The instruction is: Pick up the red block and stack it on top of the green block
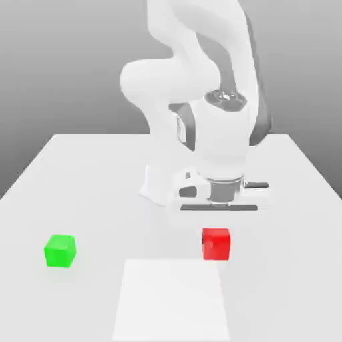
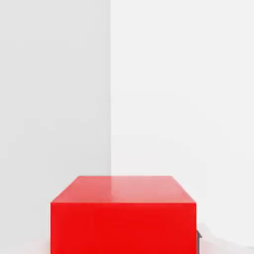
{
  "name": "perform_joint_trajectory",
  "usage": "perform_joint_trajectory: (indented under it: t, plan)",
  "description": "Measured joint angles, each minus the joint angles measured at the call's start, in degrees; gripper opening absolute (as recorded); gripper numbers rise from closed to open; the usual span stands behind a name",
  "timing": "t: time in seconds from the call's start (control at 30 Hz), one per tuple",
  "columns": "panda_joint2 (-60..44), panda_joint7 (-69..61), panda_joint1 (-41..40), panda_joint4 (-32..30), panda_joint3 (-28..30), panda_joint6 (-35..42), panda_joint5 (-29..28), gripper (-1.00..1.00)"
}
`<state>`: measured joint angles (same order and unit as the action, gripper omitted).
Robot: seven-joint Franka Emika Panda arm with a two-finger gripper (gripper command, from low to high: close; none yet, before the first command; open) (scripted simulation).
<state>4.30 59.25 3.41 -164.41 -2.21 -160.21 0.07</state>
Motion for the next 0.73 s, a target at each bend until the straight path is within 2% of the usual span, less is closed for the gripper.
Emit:
perform_joint_trajectory:
  t: [0.4,0.5,0.6,0.63,0.73]
  plan:
    - [3.3,0.8,-23.7,3.8,20.9,6.8,-5.5,-1.0]
    - [-1.3,-1.7,-24.2,4.2,22.4,2.7,-2.2,-1.0]
    - [-7.5,-6.1,-24.6,4.5,20.7,-2.8,4.0,-1.0]
    - [-9.3,-7.6,-24.7,4.6,20.2,-4.3,6.1,1.0]
    - [-9.3,-7.6,-24.7,4.6,20.2,-4.3,6.1,1.0]
